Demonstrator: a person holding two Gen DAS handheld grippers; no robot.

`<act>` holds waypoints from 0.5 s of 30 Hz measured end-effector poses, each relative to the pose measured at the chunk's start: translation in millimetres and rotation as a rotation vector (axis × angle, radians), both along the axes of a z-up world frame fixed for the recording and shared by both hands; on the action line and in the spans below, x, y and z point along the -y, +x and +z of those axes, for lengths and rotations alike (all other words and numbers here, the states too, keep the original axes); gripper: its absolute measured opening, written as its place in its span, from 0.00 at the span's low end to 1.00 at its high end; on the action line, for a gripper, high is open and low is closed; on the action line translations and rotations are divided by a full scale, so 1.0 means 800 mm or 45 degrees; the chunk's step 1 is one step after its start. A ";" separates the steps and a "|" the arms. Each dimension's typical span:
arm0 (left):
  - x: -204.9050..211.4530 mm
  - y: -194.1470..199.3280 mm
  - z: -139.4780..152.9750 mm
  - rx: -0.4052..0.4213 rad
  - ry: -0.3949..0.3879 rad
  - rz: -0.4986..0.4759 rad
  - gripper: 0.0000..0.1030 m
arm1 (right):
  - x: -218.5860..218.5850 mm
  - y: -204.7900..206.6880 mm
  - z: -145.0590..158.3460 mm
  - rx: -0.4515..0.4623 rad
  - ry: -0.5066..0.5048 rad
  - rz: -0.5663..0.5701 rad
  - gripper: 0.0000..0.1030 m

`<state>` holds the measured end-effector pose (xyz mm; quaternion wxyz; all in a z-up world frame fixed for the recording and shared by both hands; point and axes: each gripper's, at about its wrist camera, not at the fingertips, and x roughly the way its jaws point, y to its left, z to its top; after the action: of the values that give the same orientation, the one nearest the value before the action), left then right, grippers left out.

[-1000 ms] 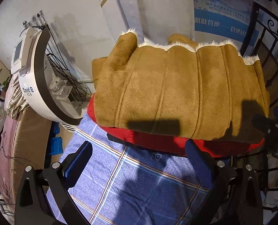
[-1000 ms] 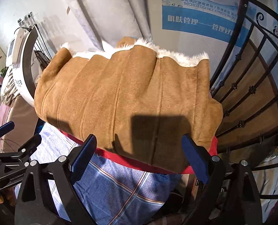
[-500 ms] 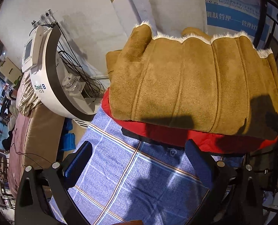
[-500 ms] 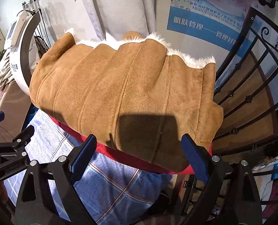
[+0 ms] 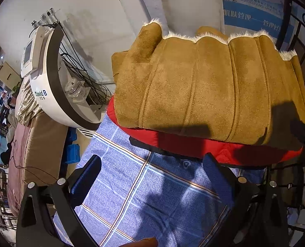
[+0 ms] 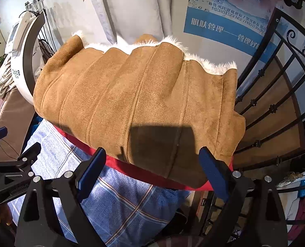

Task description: Fold large clothes

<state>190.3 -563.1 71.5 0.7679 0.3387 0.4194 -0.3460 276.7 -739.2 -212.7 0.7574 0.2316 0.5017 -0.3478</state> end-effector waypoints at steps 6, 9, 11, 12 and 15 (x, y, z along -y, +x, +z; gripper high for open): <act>0.006 -0.001 0.004 -0.001 -0.007 -0.020 0.94 | -0.001 -0.001 0.002 0.004 -0.010 0.008 0.88; 0.009 -0.003 0.005 0.005 -0.004 -0.033 0.94 | -0.001 -0.001 0.003 0.003 -0.015 0.009 0.88; 0.010 -0.004 0.005 0.010 -0.002 -0.038 0.94 | -0.002 -0.001 0.004 -0.002 -0.022 0.011 0.88; 0.010 -0.004 0.005 0.008 -0.003 -0.038 0.94 | -0.002 -0.002 0.004 -0.005 -0.026 0.012 0.88; 0.010 -0.004 0.004 0.001 -0.002 -0.042 0.94 | -0.001 -0.002 0.005 -0.005 -0.030 0.013 0.88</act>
<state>187.2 -571.0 75.1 0.7625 0.3450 0.4131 -0.3591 275.0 -738.1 -208.7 0.7610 0.2195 0.5002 -0.3501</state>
